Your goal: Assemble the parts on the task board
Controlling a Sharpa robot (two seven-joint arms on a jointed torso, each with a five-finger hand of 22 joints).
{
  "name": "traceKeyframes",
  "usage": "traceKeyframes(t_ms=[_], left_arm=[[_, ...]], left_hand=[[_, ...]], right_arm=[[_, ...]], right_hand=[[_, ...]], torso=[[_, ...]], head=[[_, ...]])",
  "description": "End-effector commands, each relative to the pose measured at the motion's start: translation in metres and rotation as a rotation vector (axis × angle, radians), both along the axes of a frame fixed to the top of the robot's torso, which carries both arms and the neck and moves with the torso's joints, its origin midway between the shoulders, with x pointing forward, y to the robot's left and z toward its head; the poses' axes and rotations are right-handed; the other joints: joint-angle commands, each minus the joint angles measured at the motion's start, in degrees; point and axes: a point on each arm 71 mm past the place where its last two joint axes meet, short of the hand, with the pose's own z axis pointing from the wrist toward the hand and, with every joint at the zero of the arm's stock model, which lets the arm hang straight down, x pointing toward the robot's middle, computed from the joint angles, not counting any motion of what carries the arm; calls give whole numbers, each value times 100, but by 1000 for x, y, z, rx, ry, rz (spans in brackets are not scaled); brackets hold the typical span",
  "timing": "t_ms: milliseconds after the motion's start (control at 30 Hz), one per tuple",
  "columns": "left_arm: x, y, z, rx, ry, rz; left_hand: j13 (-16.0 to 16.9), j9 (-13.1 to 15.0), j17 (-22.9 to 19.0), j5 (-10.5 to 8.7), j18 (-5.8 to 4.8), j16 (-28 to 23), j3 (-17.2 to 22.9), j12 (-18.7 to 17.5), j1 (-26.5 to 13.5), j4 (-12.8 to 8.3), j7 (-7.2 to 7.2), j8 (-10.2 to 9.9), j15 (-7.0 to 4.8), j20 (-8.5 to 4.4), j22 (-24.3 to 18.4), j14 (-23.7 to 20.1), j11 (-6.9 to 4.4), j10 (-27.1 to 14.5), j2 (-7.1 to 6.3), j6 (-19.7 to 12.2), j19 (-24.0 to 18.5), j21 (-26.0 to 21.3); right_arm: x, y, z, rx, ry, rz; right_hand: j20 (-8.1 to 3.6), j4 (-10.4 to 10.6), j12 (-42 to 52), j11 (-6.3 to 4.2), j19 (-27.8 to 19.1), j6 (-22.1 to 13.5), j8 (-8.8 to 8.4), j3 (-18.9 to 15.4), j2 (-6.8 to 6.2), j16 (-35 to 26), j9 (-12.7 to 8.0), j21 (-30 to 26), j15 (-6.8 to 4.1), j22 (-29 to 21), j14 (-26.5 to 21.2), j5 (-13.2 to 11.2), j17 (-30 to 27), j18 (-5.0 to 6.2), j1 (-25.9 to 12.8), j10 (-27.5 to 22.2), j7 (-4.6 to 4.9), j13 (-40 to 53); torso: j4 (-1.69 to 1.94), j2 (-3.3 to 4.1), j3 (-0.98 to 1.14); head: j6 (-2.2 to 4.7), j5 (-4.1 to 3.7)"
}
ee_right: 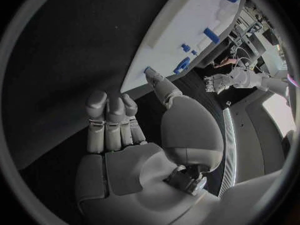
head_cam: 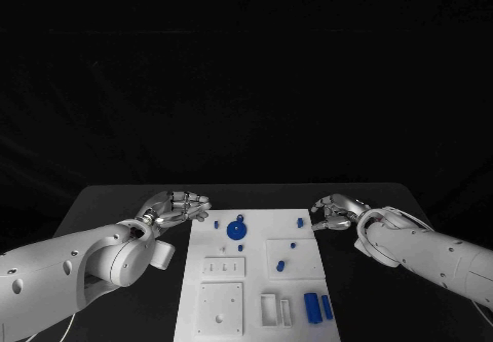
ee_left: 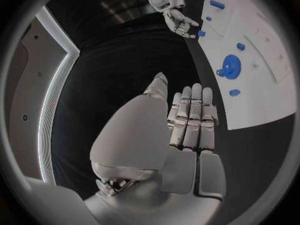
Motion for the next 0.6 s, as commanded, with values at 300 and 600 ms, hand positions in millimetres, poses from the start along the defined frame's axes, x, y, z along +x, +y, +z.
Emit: traceKeyframes(t_ms=[300,600], left_arm=[[0,-2,0,-12,-4,-20],[0,-1,0,-11,-3,-17]], left_hand=[[-3,-10,7,-35,118,-27,-26,-37,-3,-7,50,-14,3,2,119,54,6,15,23,18,-8,18],[-3,-11,8,-35,119,-28,-26,-39,2,-10,49,-14,2,2,119,54,5,16,23,18,-9,18]], right_arm=[[0,17,-14,48,18,60],[0,21,-13,63,8,67]], right_hand=[[23,0,51,-141,-56,58,70,-167,254,-45,44,-8,-162,108,-7,-145,28,570,201,-52,-181,-15],[30,29,76,-213,-6,245,179,109,444,-54,71,10,-233,99,36,-486,53,570,363,30,-252,-28]], torso=[[24,6,22],[12,3,14]], head=[[-68,25],[-95,36]])
